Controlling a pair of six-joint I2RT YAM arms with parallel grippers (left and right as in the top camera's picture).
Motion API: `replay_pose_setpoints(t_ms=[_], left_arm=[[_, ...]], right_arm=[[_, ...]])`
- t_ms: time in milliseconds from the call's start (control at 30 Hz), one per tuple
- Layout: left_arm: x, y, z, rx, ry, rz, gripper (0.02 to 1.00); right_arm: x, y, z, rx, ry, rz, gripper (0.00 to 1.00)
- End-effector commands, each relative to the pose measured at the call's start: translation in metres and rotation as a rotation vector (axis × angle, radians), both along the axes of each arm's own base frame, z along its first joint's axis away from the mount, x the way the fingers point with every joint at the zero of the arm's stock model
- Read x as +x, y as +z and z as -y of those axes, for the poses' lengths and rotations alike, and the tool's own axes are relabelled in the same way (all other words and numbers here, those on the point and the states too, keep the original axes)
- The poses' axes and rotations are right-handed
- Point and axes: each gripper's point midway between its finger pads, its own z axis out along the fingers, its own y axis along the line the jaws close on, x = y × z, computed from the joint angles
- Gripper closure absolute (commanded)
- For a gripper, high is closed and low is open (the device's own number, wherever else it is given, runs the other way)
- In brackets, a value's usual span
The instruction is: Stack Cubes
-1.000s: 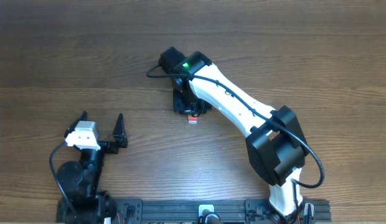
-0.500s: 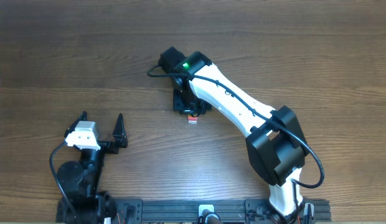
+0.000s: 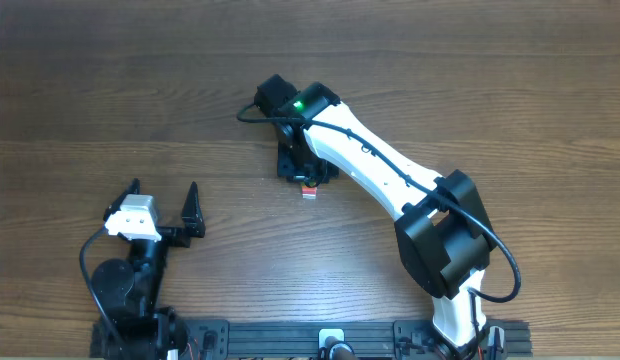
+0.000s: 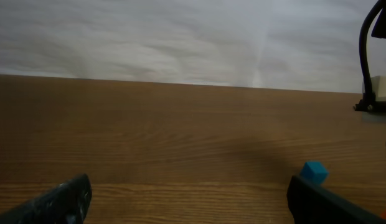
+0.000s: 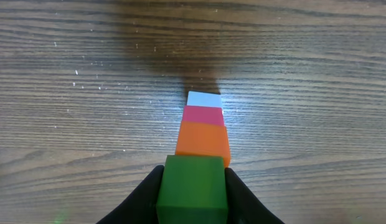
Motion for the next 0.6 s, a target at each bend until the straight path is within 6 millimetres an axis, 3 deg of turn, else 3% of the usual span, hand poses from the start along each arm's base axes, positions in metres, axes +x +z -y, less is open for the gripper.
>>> replay_pose_setpoints(t_ms=[33,600], left_arm=[[0.0001,-0.0018,0.0003,0.014,-0.005,0.004,0.018],[0.0001,-0.0018,0.0003,0.014,-0.005,0.004,0.018]], right_arm=[[0.0074,0.002,-0.0024,-0.002,-0.013,0.022,0.706],[0.0096,0.0019,0.0029,-0.021,-0.044,0.027,0.711]])
